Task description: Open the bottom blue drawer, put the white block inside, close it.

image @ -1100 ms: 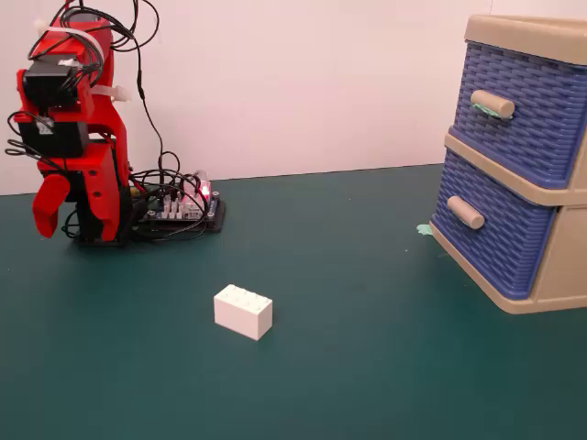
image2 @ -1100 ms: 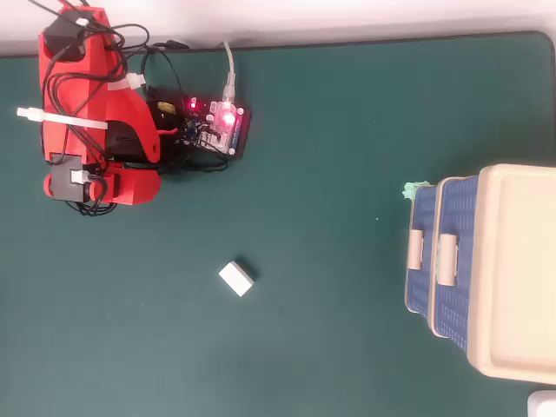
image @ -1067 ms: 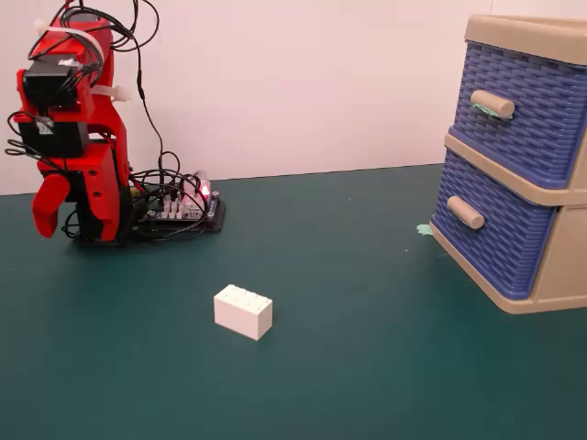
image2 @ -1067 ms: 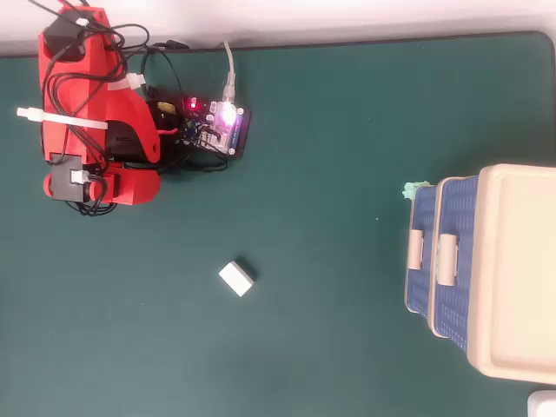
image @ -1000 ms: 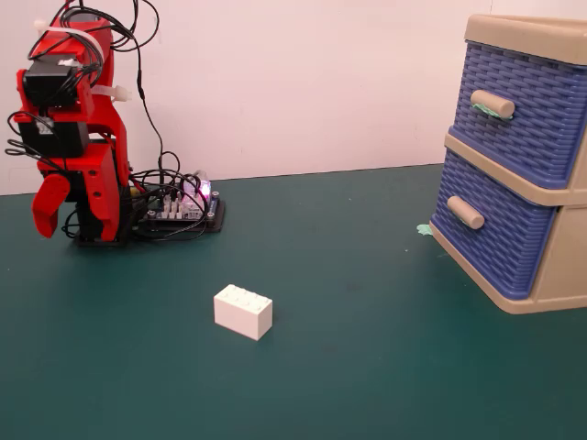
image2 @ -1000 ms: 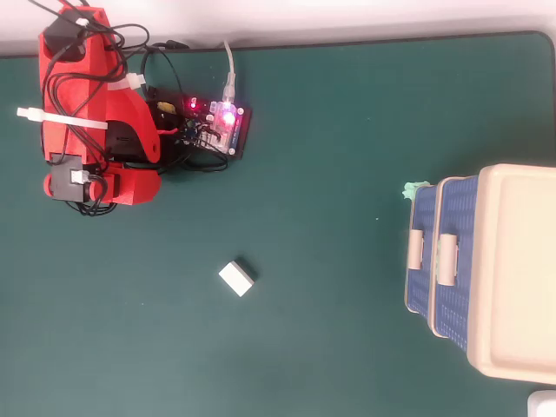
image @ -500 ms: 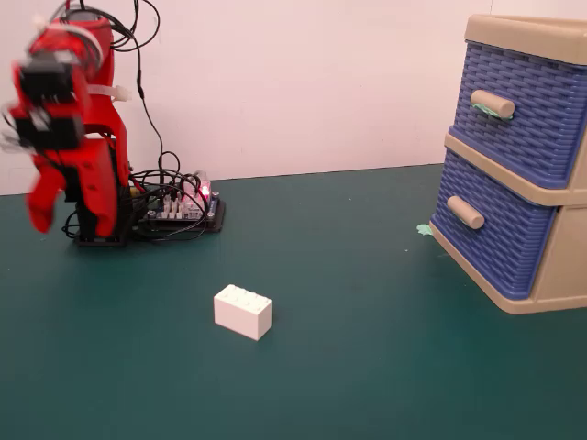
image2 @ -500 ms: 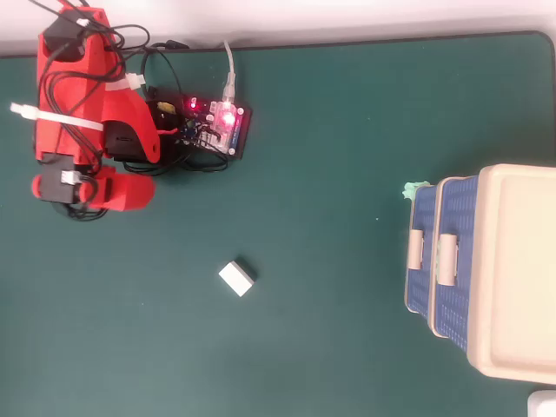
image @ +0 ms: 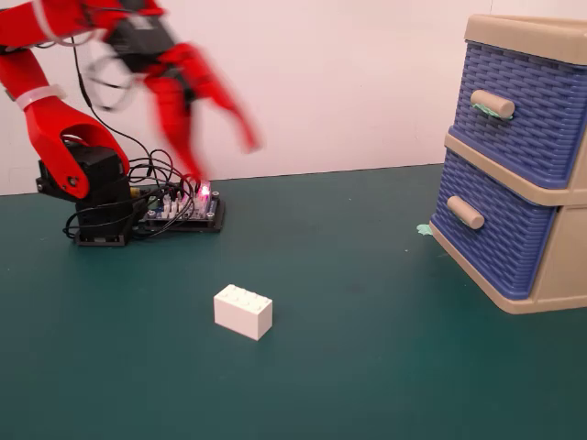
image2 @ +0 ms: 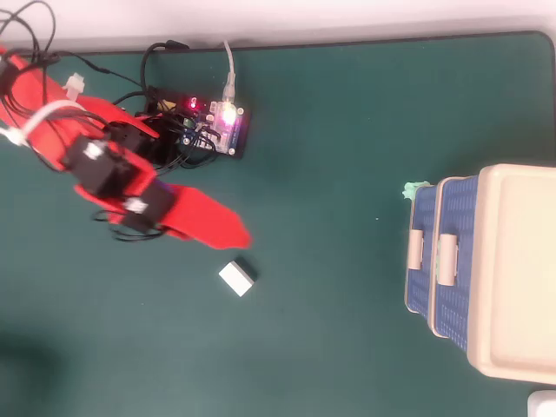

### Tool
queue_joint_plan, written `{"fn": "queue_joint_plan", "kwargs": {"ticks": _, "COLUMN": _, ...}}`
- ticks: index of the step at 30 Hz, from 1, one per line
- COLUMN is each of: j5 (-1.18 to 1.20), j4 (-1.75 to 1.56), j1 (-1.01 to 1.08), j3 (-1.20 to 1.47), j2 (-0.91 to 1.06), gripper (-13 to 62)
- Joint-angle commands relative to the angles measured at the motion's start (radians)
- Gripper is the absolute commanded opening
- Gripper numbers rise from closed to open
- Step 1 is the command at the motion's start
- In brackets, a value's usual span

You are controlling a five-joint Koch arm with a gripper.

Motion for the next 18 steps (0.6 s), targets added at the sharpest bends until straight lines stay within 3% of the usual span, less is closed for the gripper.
{"fn": "queue_joint_plan", "kwargs": {"ticks": 1, "j5": 0.175, "j4": -0.35, "j1": -0.083, "j3": 0.061, "j2": -0.074, "gripper": 33.8}}
{"fn": "queue_joint_plan", "kwargs": {"ticks": 6, "j5": 0.201, "j4": -1.02, "j1": -0.178, "j3": 0.242, "j2": -0.318, "gripper": 33.8}}
{"fn": "queue_joint_plan", "kwargs": {"ticks": 10, "j5": 0.198, "j4": -1.592, "j1": -0.183, "j3": 0.238, "j2": -0.675, "gripper": 33.8}}
{"fn": "queue_joint_plan", "kwargs": {"ticks": 13, "j5": 0.196, "j4": -1.822, "j1": -0.184, "j3": 0.137, "j2": -0.882, "gripper": 33.8}}
{"fn": "queue_joint_plan", "kwargs": {"ticks": 18, "j5": 0.196, "j4": -1.862, "j1": -0.198, "j3": -0.086, "j2": -1.054, "gripper": 33.7}}
